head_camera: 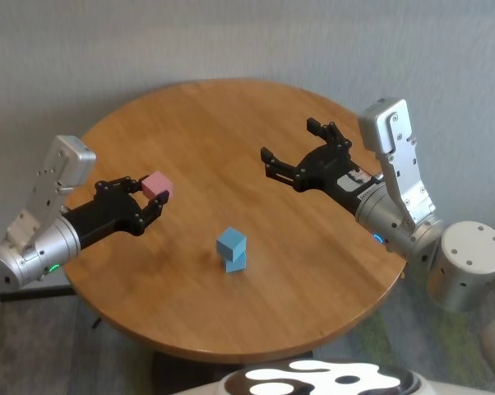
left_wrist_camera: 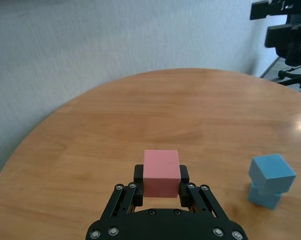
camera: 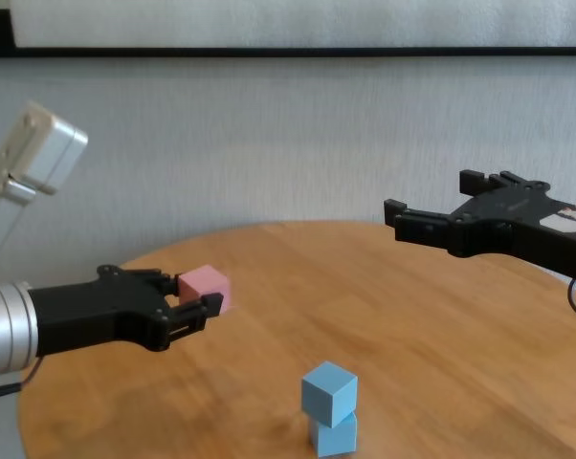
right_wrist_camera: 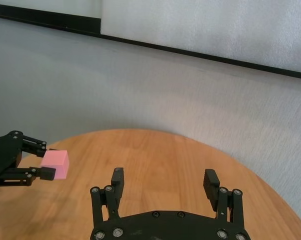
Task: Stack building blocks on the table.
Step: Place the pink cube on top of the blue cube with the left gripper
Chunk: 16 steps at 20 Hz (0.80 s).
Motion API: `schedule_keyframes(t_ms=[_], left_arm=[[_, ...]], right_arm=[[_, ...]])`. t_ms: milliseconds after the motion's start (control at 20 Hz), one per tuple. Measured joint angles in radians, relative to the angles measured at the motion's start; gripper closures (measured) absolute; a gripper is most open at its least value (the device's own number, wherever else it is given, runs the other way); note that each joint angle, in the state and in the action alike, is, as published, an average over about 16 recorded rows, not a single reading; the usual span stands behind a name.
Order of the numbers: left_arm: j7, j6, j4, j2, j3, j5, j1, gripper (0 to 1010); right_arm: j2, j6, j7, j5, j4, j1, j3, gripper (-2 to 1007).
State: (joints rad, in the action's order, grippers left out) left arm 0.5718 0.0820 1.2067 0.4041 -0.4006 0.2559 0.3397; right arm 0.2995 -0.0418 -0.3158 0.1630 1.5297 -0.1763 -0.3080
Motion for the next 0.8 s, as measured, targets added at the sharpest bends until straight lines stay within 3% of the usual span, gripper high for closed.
schedule_keyframes(t_ms=[300, 800], left_arm=[[0.013, -0.006, 0.07, 0.011, -0.017, 0.022, -0.022, 613], [0.013, -0.008, 0.13, -0.006, -0.065, 0.041, -0.038, 613]], right_arm=[[0.0, 0.0, 0.0, 0.0, 0.0, 0.0, 0.0, 0], [0.0, 0.0, 0.0, 0.0, 0.0, 0.0, 0.0, 0]])
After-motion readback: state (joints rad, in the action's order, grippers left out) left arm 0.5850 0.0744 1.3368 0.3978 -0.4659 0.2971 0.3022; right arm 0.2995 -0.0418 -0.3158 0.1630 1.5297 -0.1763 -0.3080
